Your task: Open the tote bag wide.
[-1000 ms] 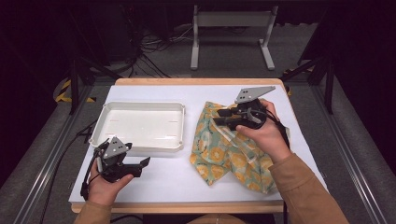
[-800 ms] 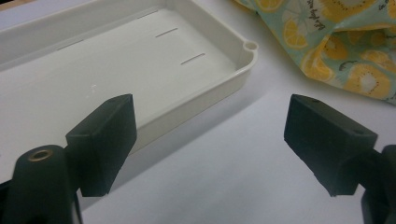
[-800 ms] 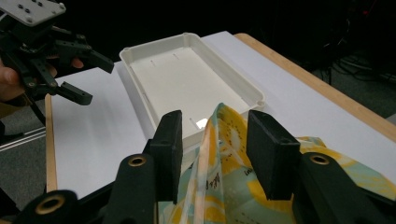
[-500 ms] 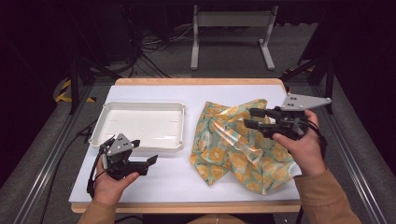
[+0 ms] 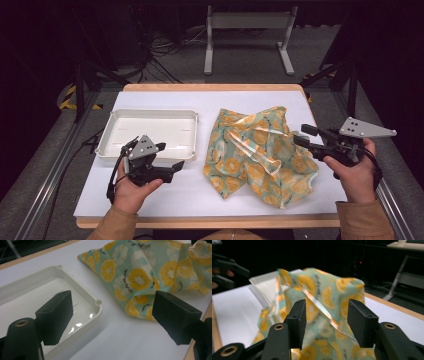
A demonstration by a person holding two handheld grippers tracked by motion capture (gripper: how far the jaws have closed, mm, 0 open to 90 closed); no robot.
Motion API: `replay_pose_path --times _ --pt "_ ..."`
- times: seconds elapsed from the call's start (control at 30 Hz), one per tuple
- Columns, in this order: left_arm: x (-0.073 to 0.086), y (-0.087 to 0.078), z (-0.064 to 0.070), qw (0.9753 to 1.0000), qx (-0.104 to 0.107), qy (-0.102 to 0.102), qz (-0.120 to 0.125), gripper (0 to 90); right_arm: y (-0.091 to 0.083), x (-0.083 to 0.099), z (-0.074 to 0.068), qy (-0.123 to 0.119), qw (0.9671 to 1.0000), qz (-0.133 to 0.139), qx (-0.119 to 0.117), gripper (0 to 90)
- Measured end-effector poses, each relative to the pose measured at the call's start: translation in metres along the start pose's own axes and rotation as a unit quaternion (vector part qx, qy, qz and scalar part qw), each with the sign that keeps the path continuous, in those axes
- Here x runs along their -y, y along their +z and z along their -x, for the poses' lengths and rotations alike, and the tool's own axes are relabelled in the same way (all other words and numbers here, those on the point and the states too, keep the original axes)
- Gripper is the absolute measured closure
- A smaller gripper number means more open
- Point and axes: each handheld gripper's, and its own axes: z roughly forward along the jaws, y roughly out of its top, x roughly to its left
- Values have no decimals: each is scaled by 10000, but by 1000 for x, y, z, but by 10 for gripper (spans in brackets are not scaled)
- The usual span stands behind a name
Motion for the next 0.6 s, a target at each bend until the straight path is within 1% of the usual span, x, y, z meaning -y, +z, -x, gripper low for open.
replay_pose_path --times 0.07,0.2,0.37,0.53,0.6 --pt "-9 2 4 9999 71 70 75 179 -1 3 4 17 9999 -30 99 499" --pt "-27 7 12 9995 202 185 184 184 -4 8 11 73 9998 -22 179 497" --pt "-46 19 21 9983 395 310 285 191 -9 13 18 200 9995 -7 264 497" --pt "-60 31 25 9972 517 356 409 194 -13 17 23 235 9992 3 316 498" --pt "-63 35 25 9968 556 369 447 195 -13 18 25 277 9991 -3 335 498"
